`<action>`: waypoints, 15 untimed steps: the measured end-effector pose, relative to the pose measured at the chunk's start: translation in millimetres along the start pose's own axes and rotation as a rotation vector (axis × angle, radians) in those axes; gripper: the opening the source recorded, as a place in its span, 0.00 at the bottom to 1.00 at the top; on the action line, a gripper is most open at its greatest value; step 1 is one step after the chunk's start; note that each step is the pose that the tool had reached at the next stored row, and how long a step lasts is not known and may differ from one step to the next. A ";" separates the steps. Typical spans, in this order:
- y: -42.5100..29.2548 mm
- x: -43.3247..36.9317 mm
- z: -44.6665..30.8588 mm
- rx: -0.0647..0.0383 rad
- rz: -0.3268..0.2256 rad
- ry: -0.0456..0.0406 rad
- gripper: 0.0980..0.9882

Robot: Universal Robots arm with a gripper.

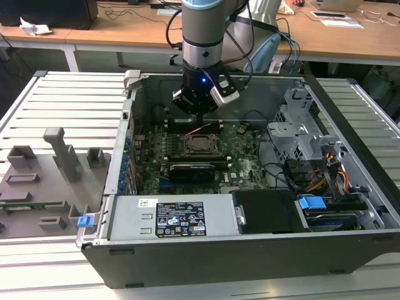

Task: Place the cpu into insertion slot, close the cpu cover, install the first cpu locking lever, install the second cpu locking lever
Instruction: 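Install the first cpu locking lever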

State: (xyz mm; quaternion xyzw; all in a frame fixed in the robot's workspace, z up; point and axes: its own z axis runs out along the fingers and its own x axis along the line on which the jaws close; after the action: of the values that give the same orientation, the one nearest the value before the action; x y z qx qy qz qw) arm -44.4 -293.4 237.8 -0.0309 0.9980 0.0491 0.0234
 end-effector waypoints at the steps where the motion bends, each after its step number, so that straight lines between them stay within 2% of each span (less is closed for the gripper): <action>1: 0.0 0.0 0.1 0.000 0.000 0.0002 0.01; 10: -0.3 -0.2 2.5 0.000 0.000 0.0008 0.01; 15: -0.5 -4.0 5.6 0.000 0.000 0.0010 0.01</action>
State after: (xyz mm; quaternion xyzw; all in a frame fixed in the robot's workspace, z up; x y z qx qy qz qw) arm -40.0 -293.0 232.3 -0.0310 0.9981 0.0491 0.0229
